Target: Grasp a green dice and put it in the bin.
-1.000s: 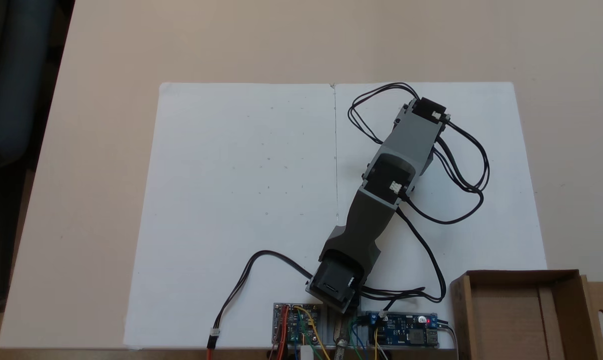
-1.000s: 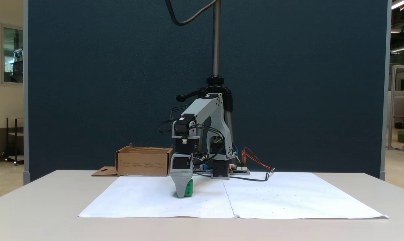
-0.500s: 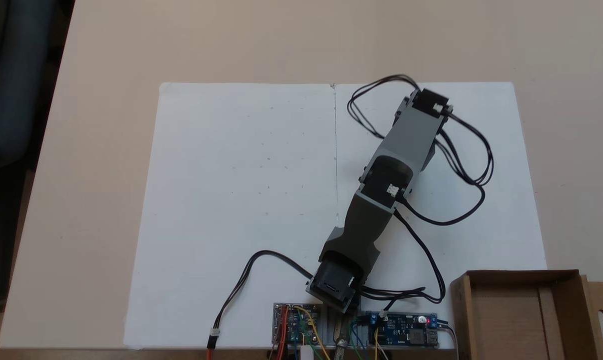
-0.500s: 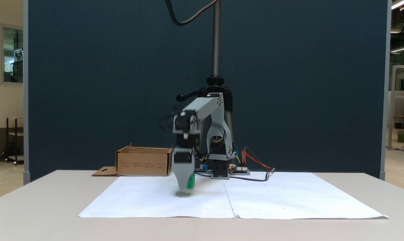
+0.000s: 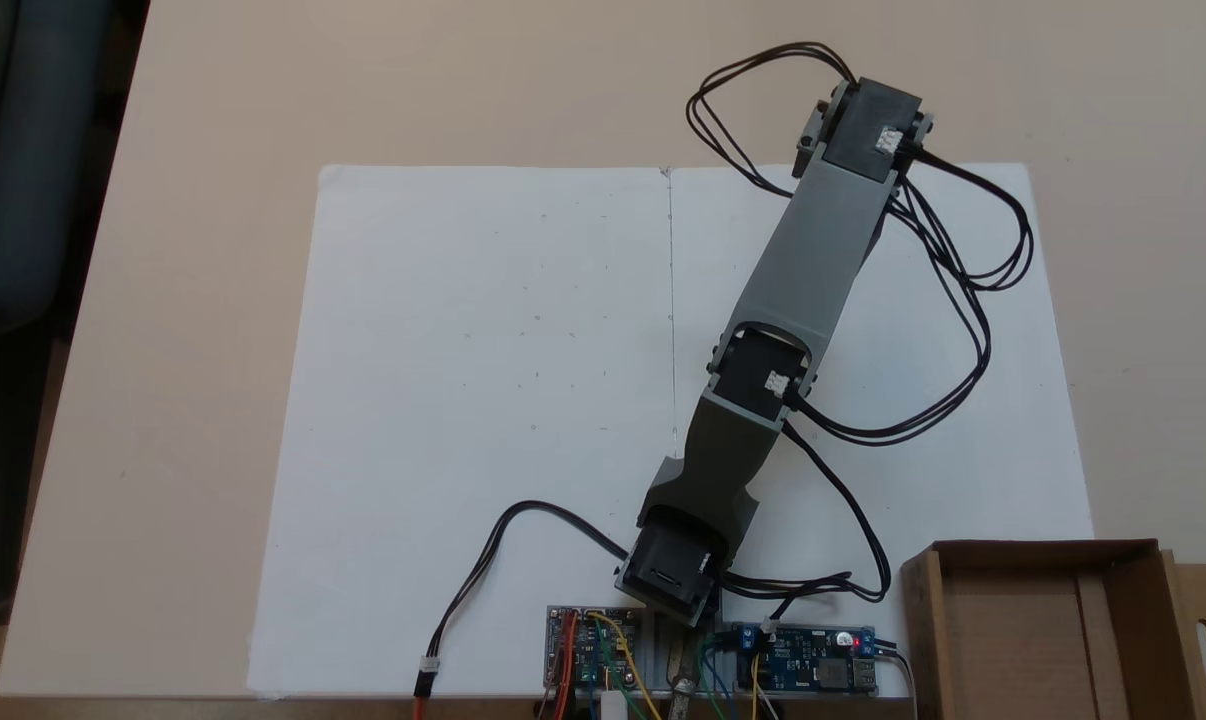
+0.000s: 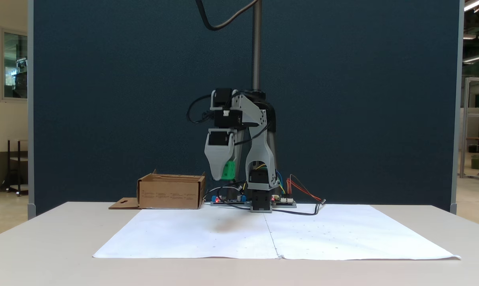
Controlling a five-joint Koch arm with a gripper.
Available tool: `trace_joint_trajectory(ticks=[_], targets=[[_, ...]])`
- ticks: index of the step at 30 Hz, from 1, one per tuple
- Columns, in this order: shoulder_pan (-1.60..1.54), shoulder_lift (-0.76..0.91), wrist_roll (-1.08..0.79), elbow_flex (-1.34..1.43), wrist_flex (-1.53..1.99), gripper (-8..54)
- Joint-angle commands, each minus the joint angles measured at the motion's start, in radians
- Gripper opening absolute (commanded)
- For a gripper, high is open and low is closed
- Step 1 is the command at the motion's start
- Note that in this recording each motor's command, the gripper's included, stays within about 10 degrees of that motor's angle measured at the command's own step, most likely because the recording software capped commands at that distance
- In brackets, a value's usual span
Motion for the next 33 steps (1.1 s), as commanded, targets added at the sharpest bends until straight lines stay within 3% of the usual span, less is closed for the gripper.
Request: trace_joint_trajectory(ticks=[1,8,25,33], targets=[[0.023,0.048,0.046,-0.052,0.129,11.8],[0.241,0.078,0.029,-0.078,0.120,11.8],[1.249,-0.021,-0.094,-0.163,-0.127,11.8],[1.362,-0.087,-0.149,-0.163,-0.199,11.8]])
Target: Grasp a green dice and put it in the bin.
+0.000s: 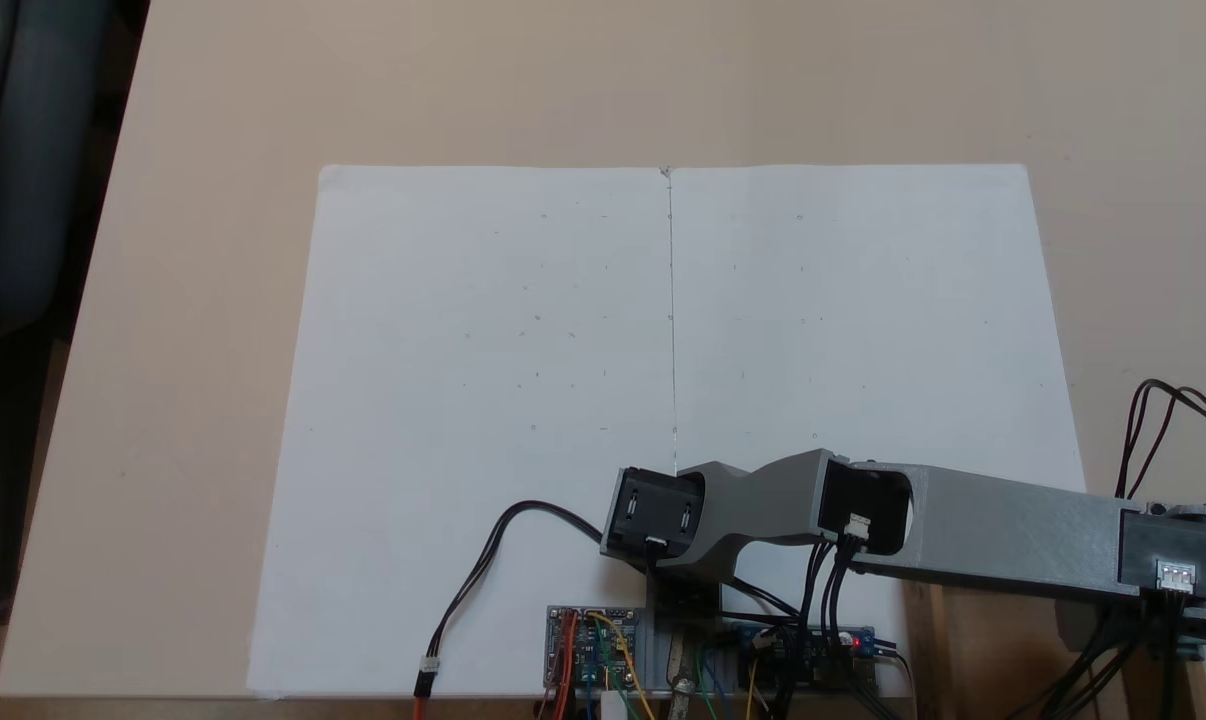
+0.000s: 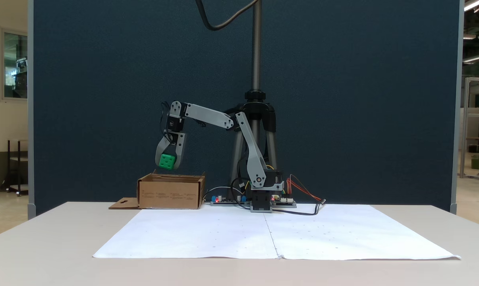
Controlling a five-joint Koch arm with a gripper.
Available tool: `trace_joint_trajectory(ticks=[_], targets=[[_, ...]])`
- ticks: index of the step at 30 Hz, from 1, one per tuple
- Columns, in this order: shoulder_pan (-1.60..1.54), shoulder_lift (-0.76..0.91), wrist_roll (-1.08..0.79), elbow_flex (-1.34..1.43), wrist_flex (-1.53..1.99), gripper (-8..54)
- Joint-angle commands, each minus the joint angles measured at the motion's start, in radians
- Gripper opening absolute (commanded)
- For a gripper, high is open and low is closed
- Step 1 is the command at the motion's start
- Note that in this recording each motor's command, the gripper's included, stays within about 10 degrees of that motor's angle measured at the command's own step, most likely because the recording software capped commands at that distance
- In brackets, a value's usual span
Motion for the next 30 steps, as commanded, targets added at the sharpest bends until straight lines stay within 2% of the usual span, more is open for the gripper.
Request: trace_joint_trajectory(ticks=[1,3,4,5,8,13,17,22,30], targets=[[0.021,0.032,-0.100,-0.037,-0.049,11.8],[0.021,0.032,-0.100,-0.037,-0.057,11.8],[0.018,0.023,-0.100,-0.037,-0.058,31.8],[0.011,0.021,-0.098,-0.037,-0.058,32.7],[0.006,0.025,-0.097,-0.037,-0.051,43.8],[-0.040,0.043,-0.057,-0.037,-0.054,43.7],[-0.233,0.187,0.135,-0.037,-0.052,43.7],[-0.604,0.270,0.299,-0.037,-0.066,43.8],[-1.207,0.247,0.307,-0.025,-0.169,44.0]])
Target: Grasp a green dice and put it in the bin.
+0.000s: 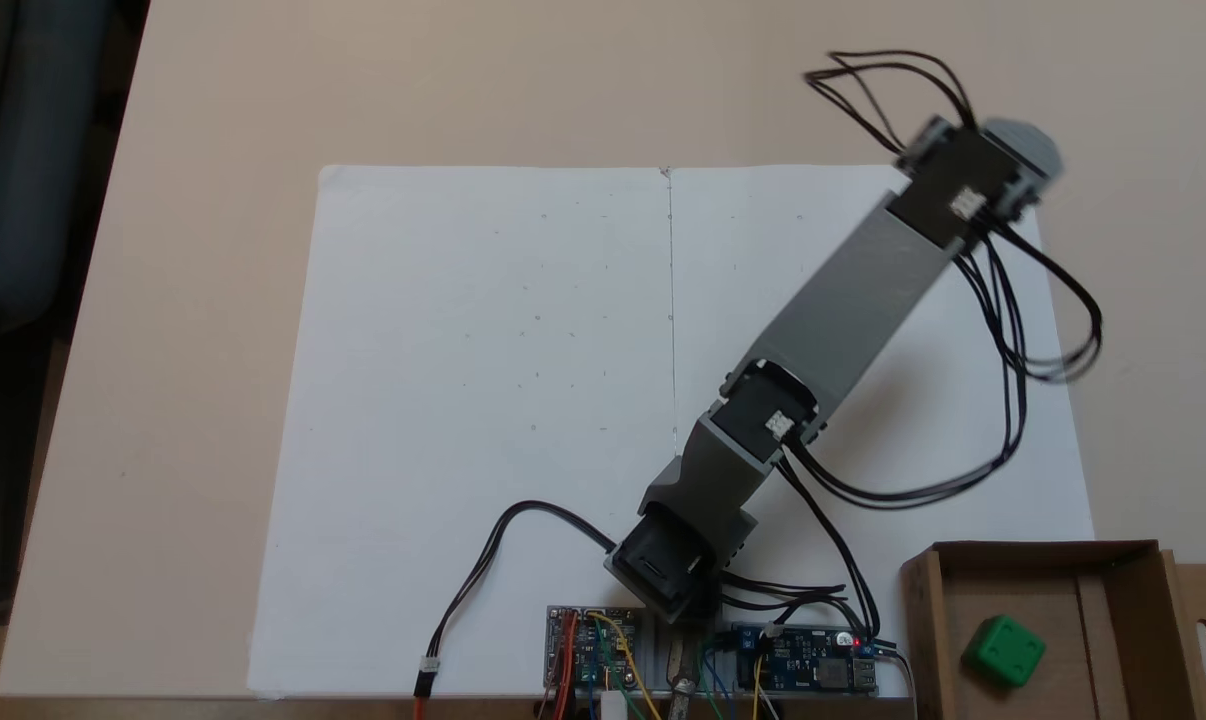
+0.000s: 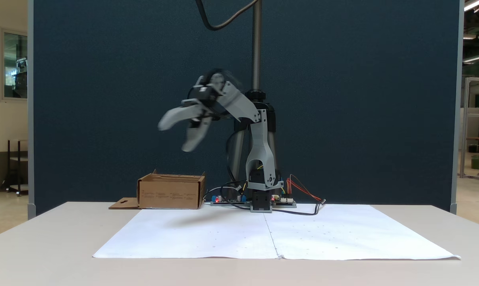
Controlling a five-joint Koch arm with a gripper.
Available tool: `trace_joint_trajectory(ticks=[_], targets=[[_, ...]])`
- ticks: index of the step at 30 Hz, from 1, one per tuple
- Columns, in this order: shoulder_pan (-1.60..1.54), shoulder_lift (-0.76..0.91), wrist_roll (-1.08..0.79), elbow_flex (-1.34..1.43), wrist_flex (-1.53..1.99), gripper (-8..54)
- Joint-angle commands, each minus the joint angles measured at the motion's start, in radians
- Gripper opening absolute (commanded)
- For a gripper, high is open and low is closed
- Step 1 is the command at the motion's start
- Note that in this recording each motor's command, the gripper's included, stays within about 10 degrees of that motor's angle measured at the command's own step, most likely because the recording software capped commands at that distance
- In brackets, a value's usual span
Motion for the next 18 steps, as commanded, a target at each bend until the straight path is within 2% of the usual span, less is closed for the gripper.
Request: trace_joint_trajectory(ticks=[1,7,15,18], targets=[[-0.156,0.015,0.061,-0.012,-0.055,44.0],[-0.351,0.029,0.060,0.183,-0.213,44.6],[-0.430,0.298,0.061,0.529,-0.556,44.1],[-0.451,0.403,0.061,0.675,-0.673,46.1]])
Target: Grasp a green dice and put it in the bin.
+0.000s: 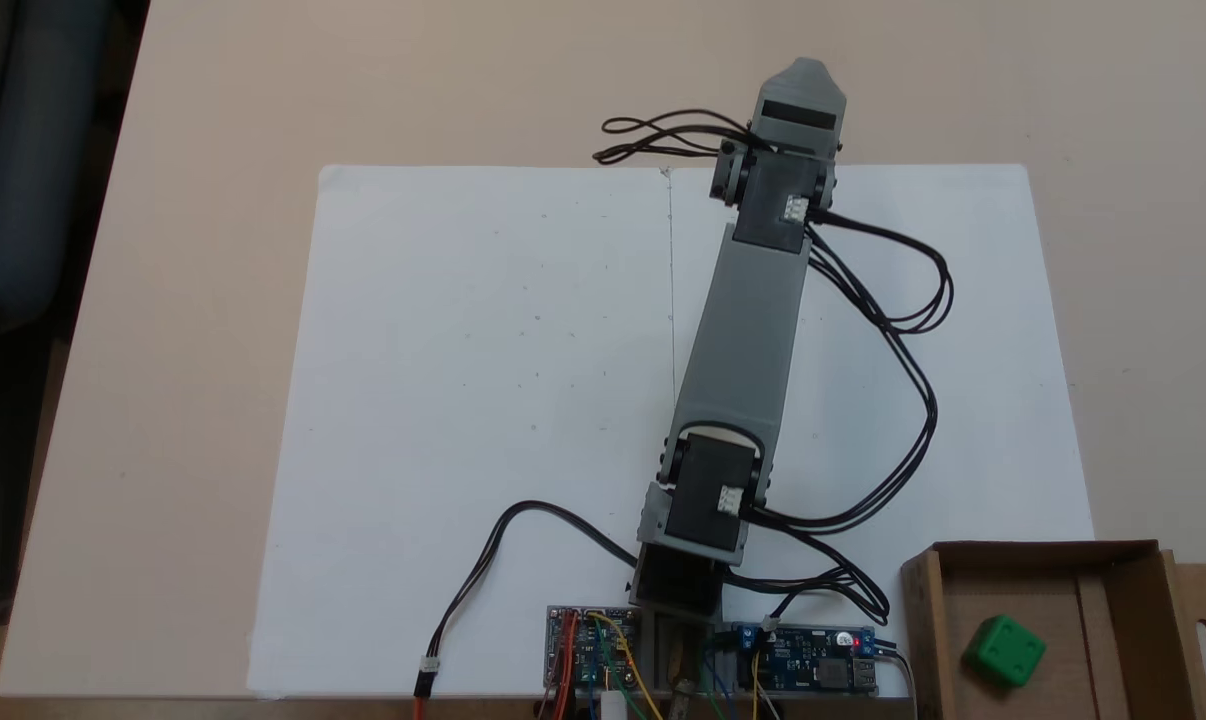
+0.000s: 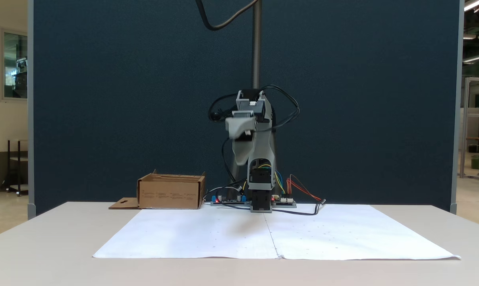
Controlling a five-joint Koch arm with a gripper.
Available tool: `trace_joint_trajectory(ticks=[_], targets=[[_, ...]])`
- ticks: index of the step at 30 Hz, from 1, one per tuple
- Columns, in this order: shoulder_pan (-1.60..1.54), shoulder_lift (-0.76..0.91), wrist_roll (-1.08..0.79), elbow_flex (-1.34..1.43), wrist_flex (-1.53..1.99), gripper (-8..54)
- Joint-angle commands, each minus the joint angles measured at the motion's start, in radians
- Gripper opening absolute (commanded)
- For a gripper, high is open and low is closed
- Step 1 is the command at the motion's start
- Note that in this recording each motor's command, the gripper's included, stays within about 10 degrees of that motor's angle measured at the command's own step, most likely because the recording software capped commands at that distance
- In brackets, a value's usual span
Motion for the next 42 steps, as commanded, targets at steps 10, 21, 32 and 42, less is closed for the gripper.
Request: trace_joint_trajectory(ticks=[10,21,32,42], targets=[[-0.052,0.252,0.054,0.779,-0.523,43.8],[-0.198,0.549,0.006,1.344,-0.922,43.9],[-0.301,0.641,-0.063,1.586,-1.350,44.1],[-0.301,0.640,-0.064,1.606,-1.578,45.4]])
